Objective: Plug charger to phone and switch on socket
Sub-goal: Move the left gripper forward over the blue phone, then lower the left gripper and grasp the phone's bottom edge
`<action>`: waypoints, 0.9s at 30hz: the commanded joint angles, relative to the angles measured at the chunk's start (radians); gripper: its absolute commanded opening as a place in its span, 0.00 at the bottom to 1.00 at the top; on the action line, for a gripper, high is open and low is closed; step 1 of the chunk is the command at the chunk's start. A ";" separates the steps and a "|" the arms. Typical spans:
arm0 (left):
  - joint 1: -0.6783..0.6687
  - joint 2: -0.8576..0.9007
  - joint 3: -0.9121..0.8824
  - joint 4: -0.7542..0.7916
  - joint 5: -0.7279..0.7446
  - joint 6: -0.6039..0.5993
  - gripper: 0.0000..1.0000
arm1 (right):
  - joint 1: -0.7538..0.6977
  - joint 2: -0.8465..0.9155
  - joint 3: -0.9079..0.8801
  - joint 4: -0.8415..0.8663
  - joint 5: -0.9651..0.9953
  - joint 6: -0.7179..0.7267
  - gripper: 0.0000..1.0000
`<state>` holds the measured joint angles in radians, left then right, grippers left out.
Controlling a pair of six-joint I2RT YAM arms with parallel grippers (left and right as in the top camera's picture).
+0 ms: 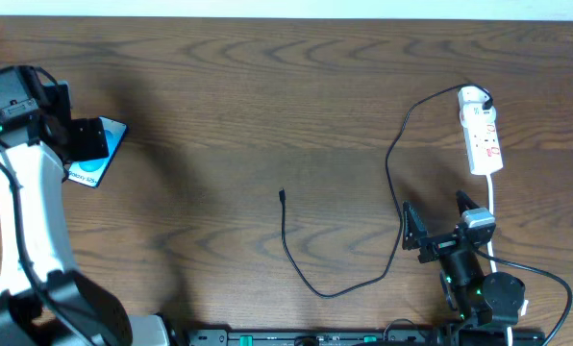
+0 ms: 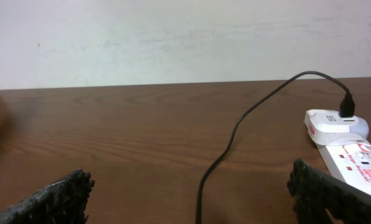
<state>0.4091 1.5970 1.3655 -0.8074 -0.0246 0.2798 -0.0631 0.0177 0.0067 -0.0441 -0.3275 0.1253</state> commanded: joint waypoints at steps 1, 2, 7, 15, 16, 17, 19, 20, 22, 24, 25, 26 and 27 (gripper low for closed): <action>0.009 0.076 0.026 -0.008 0.024 0.090 0.93 | 0.005 -0.002 -0.001 -0.005 -0.011 0.008 0.99; 0.009 0.093 0.026 -0.008 0.024 0.105 0.93 | 0.005 -0.002 -0.001 -0.005 -0.012 0.008 0.99; 0.009 0.183 0.034 -0.003 0.024 0.190 0.93 | 0.005 -0.002 -0.001 -0.005 -0.011 0.008 0.99; 0.012 0.352 0.224 -0.096 0.024 0.270 0.93 | 0.005 -0.002 -0.001 -0.005 -0.011 0.008 0.99; 0.012 0.380 0.262 -0.112 0.024 0.273 0.93 | 0.005 -0.002 -0.001 -0.005 -0.011 0.008 0.99; 0.013 0.406 0.296 -0.125 0.024 0.279 0.93 | 0.005 -0.002 -0.001 -0.005 -0.011 0.008 0.99; 0.012 0.443 0.343 -0.142 0.024 0.299 0.93 | 0.005 -0.002 -0.001 -0.005 -0.011 0.008 0.99; 0.013 0.458 0.357 -0.140 0.025 0.309 0.93 | 0.005 -0.002 -0.001 -0.005 -0.012 0.008 0.99; 0.013 0.478 0.369 -0.137 0.025 0.339 0.93 | 0.005 -0.002 -0.001 -0.005 -0.012 0.008 0.99; 0.013 0.490 0.370 -0.126 0.024 0.362 0.93 | 0.005 -0.002 -0.001 -0.005 -0.012 0.008 0.99; 0.013 0.495 0.370 -0.123 0.025 0.376 0.93 | 0.005 -0.002 -0.001 -0.005 -0.011 0.008 0.99; 0.013 0.498 0.370 -0.116 0.026 0.387 0.93 | 0.005 -0.002 -0.001 -0.005 -0.011 0.008 0.99; 0.013 0.500 0.370 -0.110 0.029 0.403 0.93 | 0.005 -0.002 -0.001 -0.005 -0.012 0.008 0.99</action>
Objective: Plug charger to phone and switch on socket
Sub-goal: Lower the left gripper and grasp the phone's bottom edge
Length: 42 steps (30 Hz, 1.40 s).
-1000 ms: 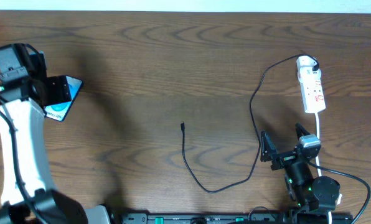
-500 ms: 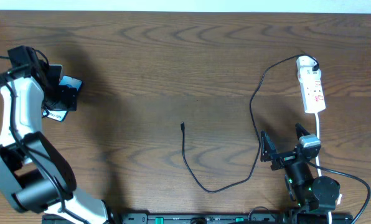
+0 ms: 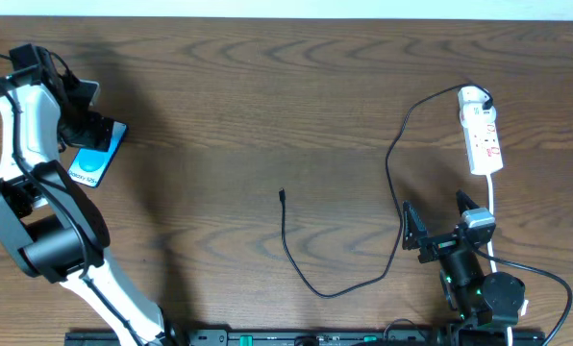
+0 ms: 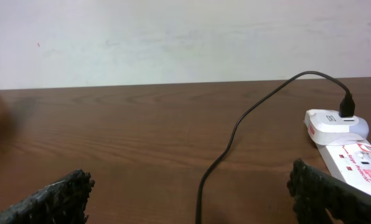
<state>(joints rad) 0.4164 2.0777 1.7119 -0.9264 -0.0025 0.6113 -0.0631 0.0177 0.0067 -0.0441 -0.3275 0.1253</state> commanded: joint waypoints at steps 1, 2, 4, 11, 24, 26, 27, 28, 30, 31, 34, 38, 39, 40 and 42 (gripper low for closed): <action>0.006 0.019 0.023 0.014 0.015 0.083 0.93 | 0.005 -0.002 -0.001 -0.005 -0.011 0.008 0.99; 0.006 0.019 0.023 0.028 0.039 0.095 0.93 | 0.005 -0.002 -0.001 -0.005 -0.011 0.008 0.99; 0.010 0.019 0.023 0.038 0.082 0.112 0.94 | 0.005 -0.002 -0.001 -0.005 -0.012 0.008 0.99; 0.058 0.041 0.023 0.063 0.183 0.122 0.97 | 0.005 -0.002 -0.001 -0.005 -0.011 0.008 0.99; 0.084 0.122 0.023 0.046 0.182 0.149 0.98 | 0.005 -0.002 -0.001 -0.005 -0.011 0.008 0.99; 0.084 0.132 0.023 0.045 0.182 0.153 0.98 | 0.005 -0.002 -0.001 -0.005 -0.011 0.008 0.99; 0.083 0.138 0.023 0.045 0.182 0.153 0.98 | 0.005 -0.002 -0.001 -0.005 -0.012 0.008 0.99; 0.082 0.142 0.023 0.043 0.182 0.152 0.98 | 0.005 -0.002 -0.001 -0.005 -0.012 0.008 0.99; 0.077 0.153 0.023 0.040 0.180 0.152 0.98 | 0.005 -0.002 -0.001 -0.005 -0.011 0.008 0.99; 0.072 0.159 0.023 0.040 0.174 0.152 0.98 | 0.005 -0.002 -0.001 -0.005 -0.011 0.008 0.99; 0.056 0.172 0.023 0.042 0.145 0.152 0.98 | 0.005 -0.002 -0.001 -0.005 -0.011 0.008 0.99; 0.029 0.177 0.023 0.042 0.078 0.152 0.98 | 0.005 -0.002 -0.001 -0.005 -0.011 0.008 0.99; 0.024 0.180 0.023 0.042 0.060 0.152 0.98 | 0.005 -0.002 -0.001 -0.005 -0.012 0.008 0.99; 0.021 0.182 0.023 0.042 0.054 0.152 0.98 | 0.005 -0.002 -0.001 -0.005 -0.012 0.008 0.99; 0.019 0.190 0.023 0.042 0.050 0.152 0.98 | 0.005 -0.002 -0.001 -0.005 -0.012 0.008 0.99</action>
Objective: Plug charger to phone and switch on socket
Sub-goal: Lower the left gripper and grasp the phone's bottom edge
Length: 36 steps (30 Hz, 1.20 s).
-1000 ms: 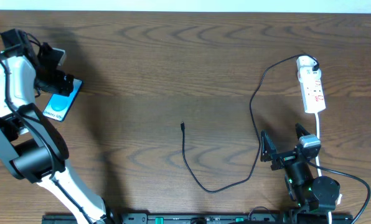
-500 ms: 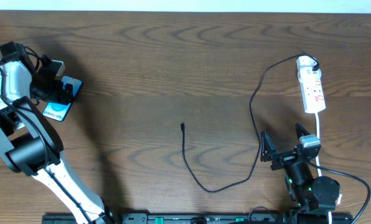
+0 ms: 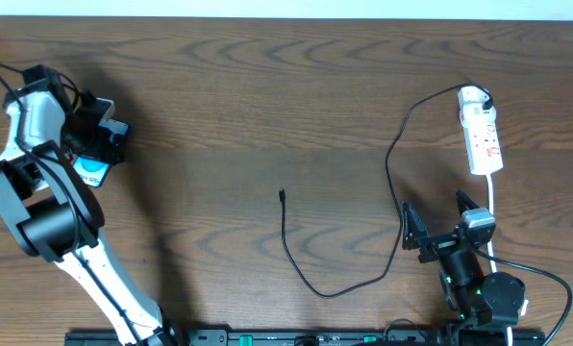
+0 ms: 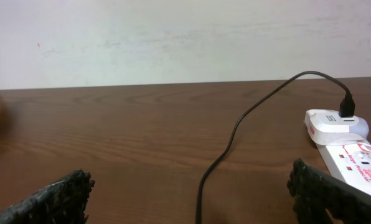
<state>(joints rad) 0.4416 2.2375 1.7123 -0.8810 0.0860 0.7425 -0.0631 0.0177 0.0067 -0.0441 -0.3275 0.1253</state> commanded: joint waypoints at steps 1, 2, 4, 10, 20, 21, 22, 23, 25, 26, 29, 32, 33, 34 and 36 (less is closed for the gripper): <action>-0.006 0.037 0.023 -0.003 -0.039 0.020 0.98 | 0.005 -0.002 -0.001 -0.005 -0.011 0.008 0.99; -0.006 0.040 0.023 -0.003 -0.039 0.020 0.98 | 0.005 -0.002 -0.001 -0.005 -0.011 0.008 0.99; -0.006 0.055 0.023 -0.004 -0.040 0.019 0.98 | 0.005 -0.002 -0.001 -0.005 -0.011 0.008 0.99; -0.006 0.082 0.022 -0.007 -0.061 0.005 0.97 | 0.005 -0.002 -0.001 -0.005 -0.012 0.008 0.99; -0.009 0.082 0.022 -0.006 -0.079 -0.017 0.90 | 0.005 -0.002 -0.001 -0.005 -0.011 0.008 0.99; -0.011 0.082 0.022 -0.005 -0.079 -0.023 0.89 | 0.005 -0.002 -0.001 -0.005 -0.012 0.008 0.99; -0.014 0.082 0.022 -0.005 -0.079 -0.025 0.86 | 0.005 -0.002 -0.001 -0.005 -0.012 0.008 0.99; -0.019 0.082 0.022 -0.004 -0.079 -0.031 0.84 | 0.005 -0.002 -0.001 -0.005 -0.011 0.009 0.99; -0.029 0.082 0.022 -0.003 -0.079 -0.045 0.83 | 0.005 -0.002 -0.001 -0.005 -0.011 0.008 0.99; -0.036 0.082 0.022 -0.003 -0.079 -0.050 0.83 | 0.005 -0.002 -0.001 -0.005 -0.011 0.008 0.99; -0.057 0.082 0.022 0.000 -0.079 -0.082 0.83 | 0.005 -0.002 -0.001 -0.005 -0.011 0.008 0.99; -0.081 0.082 0.022 0.000 -0.080 -0.115 0.83 | 0.005 -0.002 -0.001 -0.005 -0.012 0.008 0.99; -0.091 0.082 0.022 0.000 -0.080 -0.126 0.83 | 0.005 -0.002 -0.001 -0.005 -0.011 0.008 0.99; -0.099 0.082 0.022 0.000 -0.079 -0.134 0.83 | 0.005 -0.002 -0.001 -0.005 -0.012 0.008 0.99; -0.116 0.082 0.022 0.000 -0.080 -0.155 0.83 | 0.005 -0.002 -0.001 -0.005 -0.011 0.008 0.99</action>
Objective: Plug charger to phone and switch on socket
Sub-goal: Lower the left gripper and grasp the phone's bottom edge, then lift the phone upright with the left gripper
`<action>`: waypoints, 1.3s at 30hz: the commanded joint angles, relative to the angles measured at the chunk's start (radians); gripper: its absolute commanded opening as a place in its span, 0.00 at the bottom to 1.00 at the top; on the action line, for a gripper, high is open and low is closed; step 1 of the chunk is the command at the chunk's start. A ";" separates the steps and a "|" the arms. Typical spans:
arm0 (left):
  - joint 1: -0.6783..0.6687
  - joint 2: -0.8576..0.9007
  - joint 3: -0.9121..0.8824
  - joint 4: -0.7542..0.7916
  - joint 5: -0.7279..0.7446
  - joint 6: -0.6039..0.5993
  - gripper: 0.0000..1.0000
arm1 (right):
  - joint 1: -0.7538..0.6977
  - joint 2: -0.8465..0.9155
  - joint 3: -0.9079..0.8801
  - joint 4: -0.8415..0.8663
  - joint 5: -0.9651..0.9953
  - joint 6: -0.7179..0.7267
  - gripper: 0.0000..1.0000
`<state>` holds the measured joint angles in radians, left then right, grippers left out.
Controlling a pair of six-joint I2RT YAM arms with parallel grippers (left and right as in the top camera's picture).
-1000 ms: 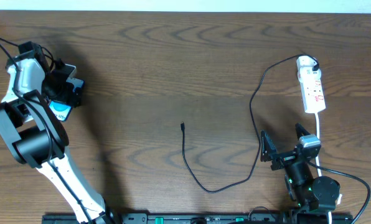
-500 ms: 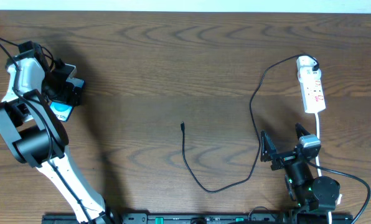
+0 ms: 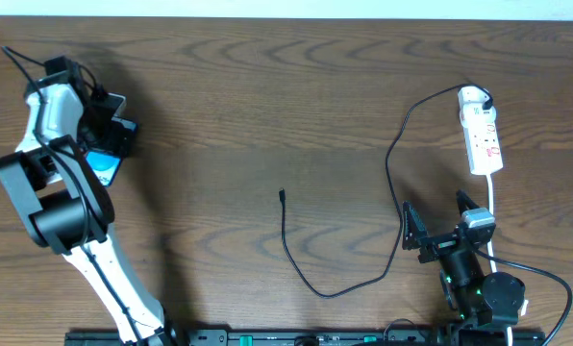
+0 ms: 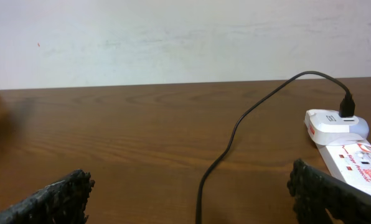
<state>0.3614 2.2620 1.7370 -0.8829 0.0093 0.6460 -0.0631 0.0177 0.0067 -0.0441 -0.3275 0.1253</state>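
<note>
The phone, in a blue case, lies at the table's far left, mostly covered by my left gripper. How the jaws stand is hidden by the wrist. The black charger cable runs from the white adapter in the white power strip to its loose plug end mid-table. My right gripper rests open near the front right, beside the strip. In the right wrist view the right gripper is empty, with the cable running between its fingers.
The strip's white lead runs toward the front past my right arm. The adapter and the strip lie just right of the right gripper's fingers. The table's far edge meets a white wall.
My left gripper has shifted a little to the right and farther back over the phone, and the phone's blue end shows slightly farther right. The right arm, cable and strip have not moved.
At first my left gripper hung over the phone's left part at the far left. It stayed on the phone through each later moment, edging rightward, and the phone moved slightly with it. The right gripper stayed open and still throughout.
</note>
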 commanded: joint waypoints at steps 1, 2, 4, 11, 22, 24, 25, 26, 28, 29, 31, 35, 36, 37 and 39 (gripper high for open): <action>-0.046 0.058 -0.003 0.002 -0.003 -0.067 0.83 | 0.005 -0.002 -0.001 -0.005 -0.011 0.008 0.99; -0.054 0.058 -0.003 0.002 -0.003 -0.068 0.83 | 0.005 -0.002 -0.001 -0.005 -0.012 0.008 0.99; -0.069 0.058 -0.003 0.002 -0.033 -0.077 0.83 | 0.005 -0.002 -0.001 -0.005 -0.012 0.008 0.99; -0.074 0.058 -0.003 -0.010 -0.071 -0.103 0.77 | 0.005 -0.002 -0.001 -0.005 -0.011 0.008 0.99; -0.075 0.058 -0.004 -0.005 -0.070 -0.118 0.86 | 0.005 -0.002 -0.001 -0.005 -0.011 0.008 0.99; -0.075 0.058 -0.007 0.007 -0.070 -0.117 0.90 | 0.005 -0.002 -0.001 -0.005 -0.011 0.008 0.99; -0.075 0.058 -0.010 0.011 -0.070 -0.117 0.91 | 0.005 -0.002 -0.001 -0.005 -0.011 0.008 0.99; -0.075 0.058 -0.014 0.018 -0.069 -0.117 0.93 | 0.005 -0.002 -0.001 -0.005 -0.012 0.008 0.99; -0.074 0.060 -0.018 0.018 -0.054 -0.117 0.94 | 0.005 -0.002 -0.001 -0.005 -0.012 0.008 0.99; -0.073 0.061 -0.019 0.018 -0.040 -0.117 0.94 | 0.005 -0.002 -0.001 -0.005 -0.012 0.008 0.99; -0.068 0.065 -0.025 0.021 -0.004 -0.117 0.94 | 0.005 -0.002 -0.001 -0.005 -0.011 0.008 0.99; -0.060 0.074 -0.028 0.018 0.030 -0.117 0.94 | 0.005 -0.002 -0.001 -0.005 -0.012 0.008 0.99; -0.059 0.074 -0.028 0.016 0.037 -0.117 0.94 | 0.005 -0.002 -0.001 -0.005 -0.012 0.008 0.99; -0.058 0.074 -0.028 0.013 0.043 -0.117 0.94 | 0.005 -0.002 -0.001 -0.005 -0.012 0.008 0.99; -0.053 0.075 -0.029 0.005 0.054 -0.117 0.94 | 0.005 -0.002 -0.001 -0.005 -0.012 0.008 0.99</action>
<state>0.3058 2.2650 1.7409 -0.8673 0.0254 0.5423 -0.0631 0.0177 0.0067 -0.0441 -0.3275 0.1253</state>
